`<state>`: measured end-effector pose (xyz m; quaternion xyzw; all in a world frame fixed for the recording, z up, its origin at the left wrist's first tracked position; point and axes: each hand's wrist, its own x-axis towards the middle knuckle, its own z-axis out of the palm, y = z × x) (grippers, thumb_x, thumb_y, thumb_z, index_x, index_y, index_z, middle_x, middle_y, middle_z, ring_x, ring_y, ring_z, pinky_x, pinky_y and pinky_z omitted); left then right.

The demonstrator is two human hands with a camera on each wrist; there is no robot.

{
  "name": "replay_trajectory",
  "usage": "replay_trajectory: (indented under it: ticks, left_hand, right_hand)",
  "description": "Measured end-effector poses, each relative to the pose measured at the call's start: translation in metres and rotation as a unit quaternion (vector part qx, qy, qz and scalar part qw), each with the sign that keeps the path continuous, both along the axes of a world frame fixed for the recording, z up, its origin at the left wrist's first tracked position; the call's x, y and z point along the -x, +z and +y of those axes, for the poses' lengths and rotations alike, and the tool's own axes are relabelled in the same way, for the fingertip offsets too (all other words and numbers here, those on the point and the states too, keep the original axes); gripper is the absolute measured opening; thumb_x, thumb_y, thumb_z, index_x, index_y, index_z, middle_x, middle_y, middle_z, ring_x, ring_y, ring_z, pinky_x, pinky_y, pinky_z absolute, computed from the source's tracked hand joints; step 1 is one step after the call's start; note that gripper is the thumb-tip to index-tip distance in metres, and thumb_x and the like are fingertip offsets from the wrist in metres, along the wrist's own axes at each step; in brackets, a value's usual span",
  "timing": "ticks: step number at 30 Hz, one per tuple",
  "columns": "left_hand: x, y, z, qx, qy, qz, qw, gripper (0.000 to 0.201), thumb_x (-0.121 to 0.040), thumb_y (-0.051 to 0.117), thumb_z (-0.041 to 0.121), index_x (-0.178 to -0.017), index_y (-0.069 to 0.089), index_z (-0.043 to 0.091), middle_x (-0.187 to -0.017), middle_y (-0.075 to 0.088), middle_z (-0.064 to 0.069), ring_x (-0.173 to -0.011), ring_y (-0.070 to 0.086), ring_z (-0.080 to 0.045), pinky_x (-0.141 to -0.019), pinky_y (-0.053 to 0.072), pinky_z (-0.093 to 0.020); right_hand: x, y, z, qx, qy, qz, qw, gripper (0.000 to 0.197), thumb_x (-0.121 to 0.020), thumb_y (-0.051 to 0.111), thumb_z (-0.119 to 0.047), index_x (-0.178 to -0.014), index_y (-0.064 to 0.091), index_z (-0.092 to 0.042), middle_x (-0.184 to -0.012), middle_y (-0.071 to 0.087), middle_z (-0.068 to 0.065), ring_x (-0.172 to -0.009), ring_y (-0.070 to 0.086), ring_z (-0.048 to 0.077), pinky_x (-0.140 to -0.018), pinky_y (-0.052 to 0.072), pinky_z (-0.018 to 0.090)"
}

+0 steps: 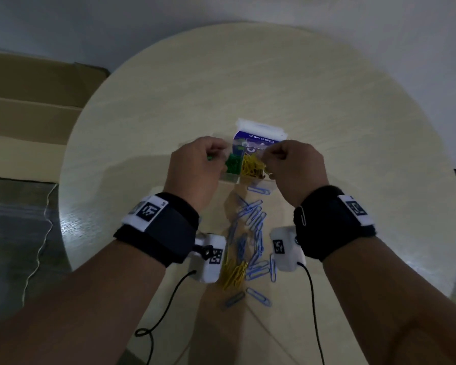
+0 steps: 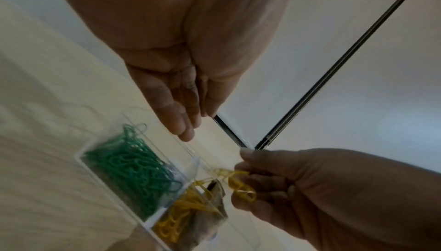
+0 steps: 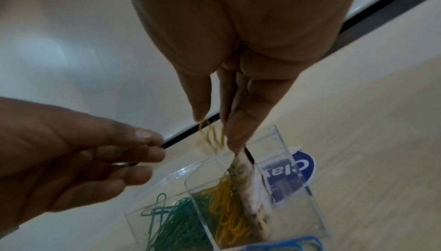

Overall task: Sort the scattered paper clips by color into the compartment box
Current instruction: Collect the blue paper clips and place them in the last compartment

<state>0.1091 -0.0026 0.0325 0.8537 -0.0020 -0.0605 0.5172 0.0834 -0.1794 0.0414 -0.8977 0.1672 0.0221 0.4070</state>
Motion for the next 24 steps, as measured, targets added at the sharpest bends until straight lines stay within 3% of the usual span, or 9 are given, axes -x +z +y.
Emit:
replay_trajectory:
  ticks: [1,3,6,8,11,14,16,19,24]
  left_hand:
    - [0.004,0.0,0.009,-0.003,0.004,-0.001,1.0,0.014,-0.092,0.062,0.021,-0.102,0.072,0.022,-0.092,0.072,0.006,-0.073,0.071,-0.007,-0.074,0.06,-0.038]
    - [0.015,0.001,0.031,-0.038,-0.002,-0.01,0.999,0.014,-0.092,0.061,0.022,-0.101,0.072,0.026,-0.091,0.071,0.009,-0.079,0.068,-0.003,-0.078,0.059,-0.034]
    - [0.048,-0.001,0.064,-0.136,-0.07,-0.04,0.987,0.015,-0.094,0.058,0.022,-0.103,0.07,0.026,-0.097,0.068,0.011,-0.087,0.062,-0.003,-0.082,0.051,-0.025]
    - [0.076,-0.01,0.082,-0.186,-0.163,-0.067,0.967,0.018,-0.094,0.057,0.021,-0.107,0.07,0.022,-0.102,0.067,0.004,-0.093,0.061,-0.013,-0.085,0.049,-0.031]
    - [0.12,-0.032,0.096,-0.256,-0.319,-0.117,0.905,0.031,-0.087,0.061,0.021,-0.118,0.064,0.019,-0.119,0.063,-0.001,-0.108,0.056,-0.023,-0.093,0.045,-0.037]
    - [0.151,-0.049,0.102,-0.326,-0.399,-0.112,0.85,0.061,-0.084,0.063,0.043,-0.138,0.048,0.02,-0.149,0.043,-0.003,-0.134,0.042,-0.025,-0.109,0.038,-0.039]
    - [0.16,-0.056,0.104,-0.359,-0.411,-0.111,0.831,0.074,-0.081,0.06,0.057,-0.144,0.04,0.022,-0.156,0.031,-0.003,-0.143,0.03,-0.025,-0.113,0.032,-0.04]
    - [0.155,-0.055,0.103,-0.369,-0.389,-0.116,0.836,0.07,-0.081,0.056,0.058,-0.141,0.043,0.025,-0.155,0.033,-0.001,-0.144,0.027,-0.026,-0.113,0.031,-0.043]
    - [0.152,-0.05,0.108,-0.329,-0.387,-0.123,0.853,0.052,-0.079,0.06,0.052,-0.128,0.056,0.033,-0.151,0.04,0.003,-0.141,0.031,-0.026,-0.111,0.032,-0.043]
  right_hand:
    - [0.001,-0.001,-0.001,0.013,0.01,0.0,1.0,0.021,-0.085,0.059,-0.032,-0.079,0.067,-0.013,-0.074,0.07,0.008,-0.072,0.066,0.029,-0.072,0.055,0.045]
    - [0.009,0.0,-0.005,0.033,0.0,-0.024,0.999,0.019,-0.082,0.053,-0.035,-0.092,0.062,-0.021,-0.079,0.072,0.01,-0.077,0.068,0.032,-0.073,0.055,0.049]
    - [0.049,0.003,-0.005,0.026,-0.026,-0.048,0.998,0.02,-0.083,0.056,-0.034,-0.096,0.069,-0.026,-0.087,0.075,-0.002,-0.083,0.07,0.015,-0.077,0.056,0.04]
    - [0.088,-0.002,0.007,0.058,0.03,-0.044,0.997,0.014,-0.085,0.062,-0.022,-0.096,0.071,-0.025,-0.092,0.074,-0.004,-0.082,0.068,0.012,-0.079,0.052,0.03]
    - [0.146,-0.022,0.027,0.115,0.176,-0.051,0.976,0.027,-0.083,0.061,-0.019,-0.11,0.065,-0.019,-0.109,0.068,0.003,-0.098,0.062,0.024,-0.09,0.042,0.029]
    - [0.191,-0.046,0.043,0.195,0.314,0.029,0.929,0.061,-0.082,0.053,-0.049,-0.136,0.044,-0.023,-0.142,0.046,0.005,-0.136,0.037,0.03,-0.112,0.029,0.036]
    - [0.209,-0.056,0.049,0.218,0.327,0.079,0.916,0.077,-0.079,0.045,-0.071,-0.143,0.033,-0.03,-0.156,0.026,0.003,-0.146,0.012,0.031,-0.115,0.022,0.044]
    - [0.211,-0.062,0.046,0.244,0.298,0.096,0.918,0.085,-0.072,0.037,-0.085,-0.142,0.035,-0.036,-0.16,0.013,0.003,-0.147,0.001,0.03,-0.116,0.019,0.05]
    - [0.179,-0.065,0.029,0.231,0.214,0.07,0.947,0.081,-0.069,0.034,-0.086,-0.13,0.047,-0.036,-0.158,0.02,0.003,-0.146,0.012,0.032,-0.114,0.021,0.054]
